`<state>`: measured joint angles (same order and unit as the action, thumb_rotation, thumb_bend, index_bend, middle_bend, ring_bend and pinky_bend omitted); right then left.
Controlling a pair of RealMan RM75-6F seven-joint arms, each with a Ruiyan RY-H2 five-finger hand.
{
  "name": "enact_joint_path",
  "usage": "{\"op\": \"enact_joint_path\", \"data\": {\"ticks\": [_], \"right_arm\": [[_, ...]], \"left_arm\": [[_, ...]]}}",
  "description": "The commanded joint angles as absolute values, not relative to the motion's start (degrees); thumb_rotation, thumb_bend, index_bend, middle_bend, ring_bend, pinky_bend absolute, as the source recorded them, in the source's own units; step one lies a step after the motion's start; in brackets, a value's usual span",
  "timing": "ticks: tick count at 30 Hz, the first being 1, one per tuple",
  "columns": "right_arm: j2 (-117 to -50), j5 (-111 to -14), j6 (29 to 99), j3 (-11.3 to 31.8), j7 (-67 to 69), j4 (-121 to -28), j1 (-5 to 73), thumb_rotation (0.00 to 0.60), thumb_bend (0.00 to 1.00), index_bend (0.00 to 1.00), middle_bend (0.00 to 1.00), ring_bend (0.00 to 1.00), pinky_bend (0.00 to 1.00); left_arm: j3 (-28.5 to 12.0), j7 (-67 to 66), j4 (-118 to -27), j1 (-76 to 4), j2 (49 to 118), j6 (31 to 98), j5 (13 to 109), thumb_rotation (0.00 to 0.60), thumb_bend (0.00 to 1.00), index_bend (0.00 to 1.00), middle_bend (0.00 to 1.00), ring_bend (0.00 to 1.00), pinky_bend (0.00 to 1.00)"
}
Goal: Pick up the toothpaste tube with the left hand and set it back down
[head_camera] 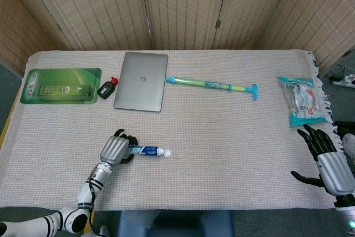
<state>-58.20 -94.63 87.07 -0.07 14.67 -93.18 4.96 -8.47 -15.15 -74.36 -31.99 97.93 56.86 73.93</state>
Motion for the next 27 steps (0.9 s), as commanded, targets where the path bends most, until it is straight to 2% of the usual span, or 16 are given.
{"op": "enact_joint_path", "data": {"ticks": [1, 4, 7, 12, 20, 27], "right_arm": [[-58.01, -94.69, 87.02, -0.14, 14.41, -93.46, 4.95, 0.600, 0.17, 0.00, 0.00, 0.00, 0.00], [-57.78, -94.99, 87.00, -0.08, 13.60, -93.98, 5.11, 0.600, 0.17, 0.00, 0.00, 0.00, 0.00], [-57.50, -95.78, 86.57, -0.06, 12.53, -94.97, 5.67, 0.600, 0.17, 0.00, 0.00, 0.00, 0.00], [-56.89, -98.18, 84.86, 0.49, 10.86, -97.87, 8.08, 0.600, 0.17, 0.00, 0.00, 0.00, 0.00], [-56.16, -100.86, 75.48, 2.87, 8.35, -105.18, 16.59, 0.600, 0.17, 0.00, 0.00, 0.00, 0.00], [-60.40, -100.17, 69.66, 6.90, 5.92, -108.99, 23.90, 0.600, 0.17, 0.00, 0.00, 0.00, 0.00]], "left_arm": [[-8.31, -9.10, -72.28, -31.60, 98.54, 59.07, 76.29, 0.600, 0.50, 0.60, 0.60, 0.52, 0.29], [-8.23, -2.12, -71.98, -31.10, 98.04, 60.83, 78.46, 0.600, 0.60, 0.69, 0.69, 0.60, 0.38], [-8.05, 4.75, -72.87, -30.66, 96.73, 62.85, 80.92, 0.600, 0.65, 0.75, 0.74, 0.65, 0.46], [-7.33, 13.16, -78.25, -30.11, 92.72, 66.43, 85.34, 0.600, 0.68, 0.77, 0.77, 0.68, 0.53], [-5.56, 20.58, -89.20, -30.12, 87.06, 70.82, 92.23, 0.600, 0.70, 0.78, 0.78, 0.69, 0.58], [-4.64, 20.55, -94.24, -30.91, 85.88, 70.76, 93.66, 0.600, 0.71, 0.78, 0.78, 0.70, 0.59]]}}
